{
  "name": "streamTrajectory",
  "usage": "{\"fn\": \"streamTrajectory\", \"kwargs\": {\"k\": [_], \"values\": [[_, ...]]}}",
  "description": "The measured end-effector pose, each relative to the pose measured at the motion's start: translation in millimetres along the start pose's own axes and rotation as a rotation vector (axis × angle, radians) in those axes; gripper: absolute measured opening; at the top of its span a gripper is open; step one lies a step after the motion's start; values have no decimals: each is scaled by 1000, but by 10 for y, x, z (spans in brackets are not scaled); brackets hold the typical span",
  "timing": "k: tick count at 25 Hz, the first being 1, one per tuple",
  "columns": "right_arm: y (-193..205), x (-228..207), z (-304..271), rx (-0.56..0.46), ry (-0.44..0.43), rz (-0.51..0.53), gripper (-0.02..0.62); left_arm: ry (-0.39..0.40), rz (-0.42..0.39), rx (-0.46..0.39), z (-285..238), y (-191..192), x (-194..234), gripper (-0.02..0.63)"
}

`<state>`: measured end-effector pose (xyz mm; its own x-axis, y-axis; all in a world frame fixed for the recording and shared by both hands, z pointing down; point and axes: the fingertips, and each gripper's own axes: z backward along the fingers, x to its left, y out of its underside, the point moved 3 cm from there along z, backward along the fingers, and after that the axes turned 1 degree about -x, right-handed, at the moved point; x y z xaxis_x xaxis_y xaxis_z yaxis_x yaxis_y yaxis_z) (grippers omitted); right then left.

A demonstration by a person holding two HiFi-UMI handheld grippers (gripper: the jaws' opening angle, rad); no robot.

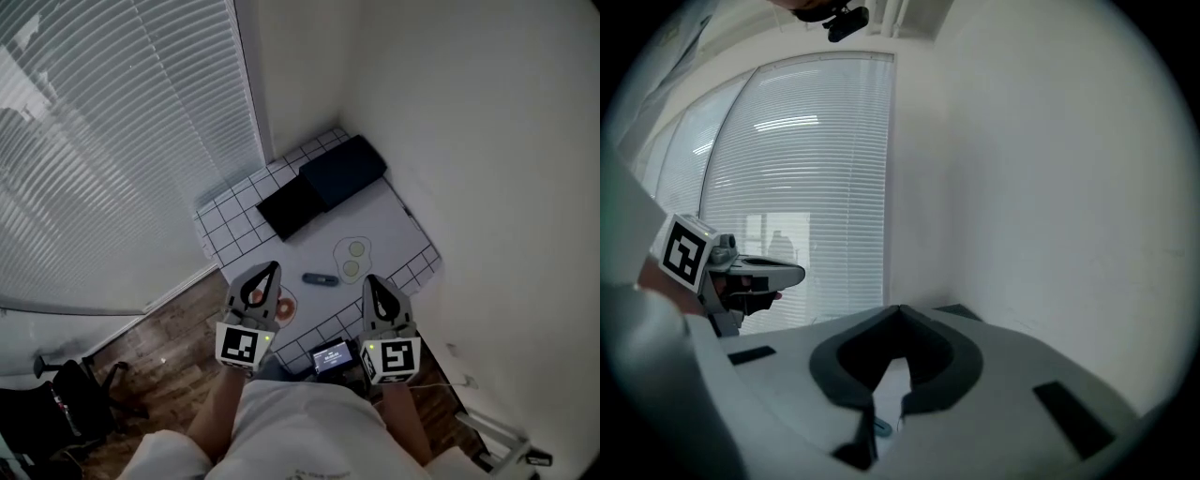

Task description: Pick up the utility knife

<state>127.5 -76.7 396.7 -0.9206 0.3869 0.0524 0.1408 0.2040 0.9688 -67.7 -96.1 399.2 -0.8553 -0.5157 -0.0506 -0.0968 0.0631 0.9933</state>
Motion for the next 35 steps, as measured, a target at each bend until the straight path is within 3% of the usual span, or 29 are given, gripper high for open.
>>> {"fn": "streamTrajectory", "kwargs": {"k": [10, 24, 35], "values": [[429, 123, -362, 120, -85, -1, 6, 48, 42, 131, -168, 573, 3, 6], [1021, 194, -640, 232, -152, 109, 6, 154, 63, 275, -394, 1200, -127, 7], [1494, 228, -801, 317, -205, 95, 6, 222, 75, 389, -481, 1675, -317, 6]]}}
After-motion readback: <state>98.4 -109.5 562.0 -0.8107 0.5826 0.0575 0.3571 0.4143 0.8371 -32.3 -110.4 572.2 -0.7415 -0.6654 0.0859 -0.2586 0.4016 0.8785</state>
